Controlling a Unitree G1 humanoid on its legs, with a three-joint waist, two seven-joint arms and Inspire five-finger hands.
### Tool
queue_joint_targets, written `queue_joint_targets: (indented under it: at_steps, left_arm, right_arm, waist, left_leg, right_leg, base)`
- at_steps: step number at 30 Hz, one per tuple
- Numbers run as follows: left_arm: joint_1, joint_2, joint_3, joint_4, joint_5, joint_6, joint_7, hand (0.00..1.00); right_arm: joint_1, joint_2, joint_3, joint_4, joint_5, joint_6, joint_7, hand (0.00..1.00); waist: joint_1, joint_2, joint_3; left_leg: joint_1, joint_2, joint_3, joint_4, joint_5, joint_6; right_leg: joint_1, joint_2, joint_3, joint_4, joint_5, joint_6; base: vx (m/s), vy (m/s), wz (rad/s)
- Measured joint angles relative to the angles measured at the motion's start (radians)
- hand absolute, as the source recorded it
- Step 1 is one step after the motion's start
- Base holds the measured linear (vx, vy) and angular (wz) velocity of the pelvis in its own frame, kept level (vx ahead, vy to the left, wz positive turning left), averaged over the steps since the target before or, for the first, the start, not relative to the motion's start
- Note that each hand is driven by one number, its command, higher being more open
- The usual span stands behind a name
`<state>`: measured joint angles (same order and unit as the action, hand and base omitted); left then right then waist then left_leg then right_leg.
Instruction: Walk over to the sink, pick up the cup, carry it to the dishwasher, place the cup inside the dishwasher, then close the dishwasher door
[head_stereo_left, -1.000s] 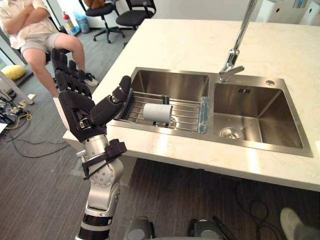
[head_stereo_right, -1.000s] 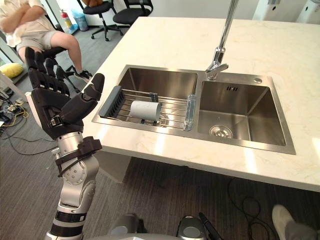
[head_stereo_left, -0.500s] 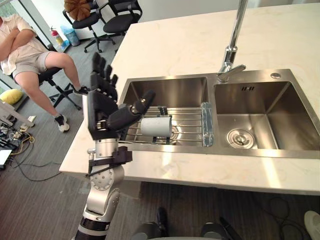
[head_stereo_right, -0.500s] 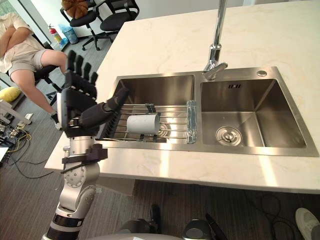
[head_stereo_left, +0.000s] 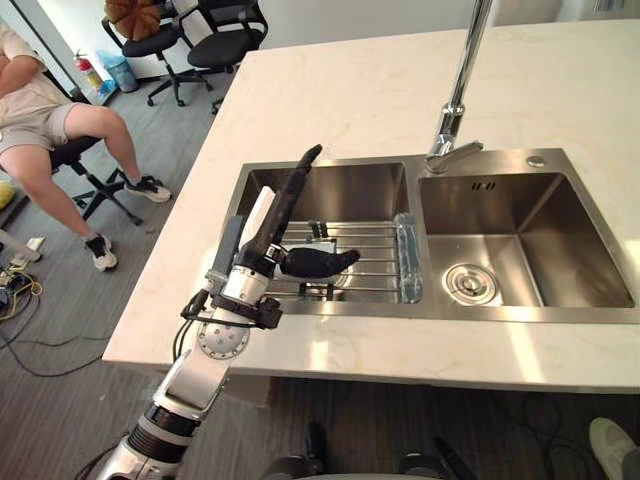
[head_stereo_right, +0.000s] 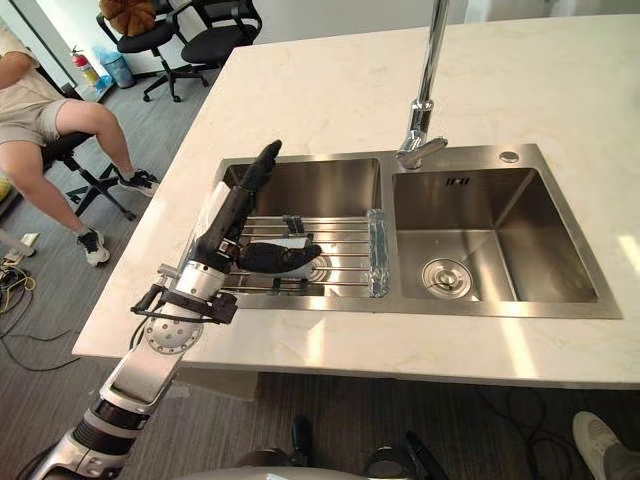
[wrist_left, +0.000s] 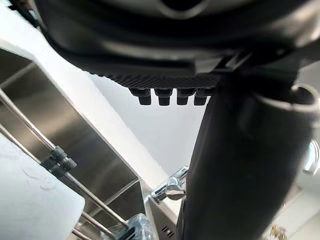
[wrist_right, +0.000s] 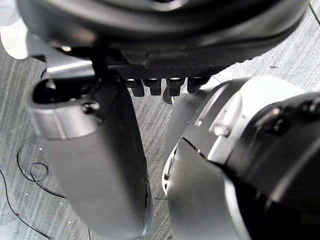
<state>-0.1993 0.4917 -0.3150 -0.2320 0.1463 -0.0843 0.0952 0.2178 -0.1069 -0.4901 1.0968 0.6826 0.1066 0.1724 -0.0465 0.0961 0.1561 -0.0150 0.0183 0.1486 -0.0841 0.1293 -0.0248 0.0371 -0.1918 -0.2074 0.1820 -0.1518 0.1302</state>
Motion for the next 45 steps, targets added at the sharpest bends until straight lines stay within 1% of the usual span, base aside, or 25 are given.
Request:
queue_joint_targets:
  at_steps: [4, 6, 10, 16, 19, 23, 26, 28, 30, 34, 37, 40, 43, 45]
  left_arm:
    - [-0.007, 0.056, 0.0, 0.0, 0.017, 0.004, -0.034, 1.0]
    - [-0.016, 0.089, 0.0, 0.0, 0.048, 0.023, -0.054, 1.0]
    - [-0.017, 0.122, 0.0, 0.005, 0.065, 0.045, -0.058, 1.0]
    - [-0.027, 0.13, 0.001, 0.055, 0.071, 0.06, -0.059, 1.0]
    - [-0.029, 0.13, 0.001, 0.093, 0.094, 0.066, -0.079, 1.0]
    - [-0.029, 0.139, 0.0, 0.167, 0.111, 0.068, -0.138, 1.0]
    - [-0.033, 0.17, -0.006, 0.21, 0.106, 0.078, -0.195, 1.0]
    - [-0.056, 0.18, -0.015, 0.224, 0.107, 0.08, -0.234, 1.0]
    - [-0.089, 0.199, -0.036, 0.251, 0.108, 0.081, -0.269, 1.0]
    - [-0.112, 0.205, -0.049, 0.292, 0.116, 0.076, -0.292, 1.0]
    - [-0.12, 0.207, -0.05, 0.317, 0.12, 0.053, -0.296, 1.0]
    - [-0.142, 0.221, -0.084, 0.334, 0.131, 0.052, -0.308, 1.0]
    - [-0.175, 0.233, -0.109, 0.359, 0.129, 0.044, -0.349, 1.0]
    - [-0.196, 0.247, -0.126, 0.36, 0.129, 0.044, -0.395, 1.0]
  right_arm:
    - [0.004, -0.006, -0.012, 0.011, 0.0, 0.0, 0.005, 1.0]
    - [0.001, -0.009, -0.016, 0.017, 0.0, 0.0, 0.012, 1.0]
    - [-0.007, -0.014, -0.022, 0.02, 0.001, 0.0, 0.021, 1.0]
    - [-0.03, -0.02, -0.027, 0.018, 0.002, 0.0, 0.027, 1.0]
    - [-0.033, -0.021, -0.027, 0.017, 0.003, 0.0, 0.026, 1.0]
    - [-0.032, -0.021, -0.026, 0.013, 0.005, 0.002, 0.024, 1.0]
    - [-0.031, -0.023, -0.024, 0.008, 0.027, 0.012, 0.021, 1.0]
    - [-0.029, -0.027, -0.022, 0.008, 0.031, 0.014, 0.017, 1.0]
    - [-0.028, -0.031, -0.004, -0.005, 0.031, 0.014, 0.013, 1.0]
    - [-0.027, -0.04, 0.042, -0.024, 0.031, 0.012, -0.008, 1.0]
    - [-0.026, -0.047, 0.066, -0.024, 0.031, 0.009, -0.029, 1.0]
    - [-0.027, -0.048, 0.07, -0.025, 0.031, 0.007, -0.041, 1.0]
    - [-0.029, -0.059, 0.097, -0.025, 0.031, 0.004, -0.047, 1.0]
    - [-0.033, -0.064, 0.109, -0.026, 0.031, 0.0, -0.054, 1.0]
  waist:
    - [-0.001, -0.002, -0.017]
    - [-0.001, -0.003, -0.017]
    - [-0.001, -0.004, -0.017]
    - [-0.001, -0.007, -0.018]
    - [-0.002, -0.009, -0.019]
    - [-0.006, -0.009, -0.02]
    - [-0.01, -0.009, -0.02]
    - [-0.01, -0.009, -0.02]
    - [-0.023, -0.009, -0.02]
    - [-0.038, -0.003, -0.02]
    - [-0.044, 0.002, -0.016]
    - [-0.051, 0.01, -0.011]
    - [-0.055, 0.024, -0.004]
    - [-0.058, 0.033, -0.001]
  left_leg:
    - [-0.004, -0.003, -0.003, 0.0, 0.0, 0.001]
    - [-0.006, -0.004, -0.007, 0.0, 0.004, 0.006]
    - [-0.009, -0.006, -0.011, 0.0, 0.007, 0.009]
    - [-0.01, -0.006, -0.013, 0.0, 0.007, 0.009]
    - [-0.01, -0.006, -0.013, 0.0, 0.007, 0.009]
    - [-0.009, -0.005, -0.013, 0.0, 0.008, 0.009]
    - [-0.008, -0.001, -0.013, 0.0, 0.009, 0.008]
    - [0.0, 0.0, -0.014, 0.0, 0.009, 0.007]
    - [0.011, 0.001, -0.014, 0.0, 0.007, 0.006]
    - [0.011, 0.006, -0.01, -0.001, 0.001, -0.004]
    - [0.01, 0.008, -0.007, -0.002, -0.002, -0.008]
    - [0.01, 0.009, -0.007, -0.002, -0.004, -0.01]
    - [0.011, 0.01, -0.006, -0.002, -0.006, -0.011]
    - [0.012, 0.01, -0.006, -0.002, -0.009, -0.015]
  right_leg:
    - [0.004, 0.001, -0.005, -0.013, 0.006, 0.004]
    - [0.006, 0.001, -0.01, -0.016, 0.007, 0.005]
    - [0.009, 0.001, -0.014, -0.025, 0.009, 0.006]
    - [0.009, 0.001, -0.016, -0.026, 0.009, 0.006]
    - [0.009, 0.001, -0.016, -0.026, 0.009, 0.006]
    - [0.013, 0.003, -0.017, -0.033, 0.012, 0.006]
    - [0.019, 0.008, -0.018, -0.047, 0.019, 0.004]
    - [0.035, 0.01, -0.021, -0.061, 0.024, 0.004]
    - [0.048, 0.01, -0.023, -0.067, 0.026, 0.004]
    - [0.048, 0.012, -0.022, -0.077, 0.028, 0.003]
    - [0.049, 0.014, -0.023, -0.086, 0.029, 0.004]
    - [0.053, 0.016, -0.026, -0.096, 0.031, 0.002]
    - [0.055, 0.017, -0.028, -0.101, 0.032, 0.002]
    - [0.058, 0.016, -0.034, -0.106, 0.032, 0.002]
  base:
    - [0.01, 0.007, 0.02]
    - [0.01, 0.008, 0.05]
    - [0.01, 0.003, 0.02]
    - [0.0, 0.001, 0.01]
    - [0.0, 0.0, 0.0]
    - [0.0, 0.0, 0.0]
    - [0.0, 0.0, 0.0]
    - [0.0, 0.0, 0.0]
    - [0.0, 0.0, 0.0]
    - [-0.01, 0.006, -0.04]
    - [0.0, 0.001, -0.03]
    - [0.04, -0.006, -0.01]
    - [0.06, -0.013, -0.03]
    - [0.04, -0.011, -0.02]
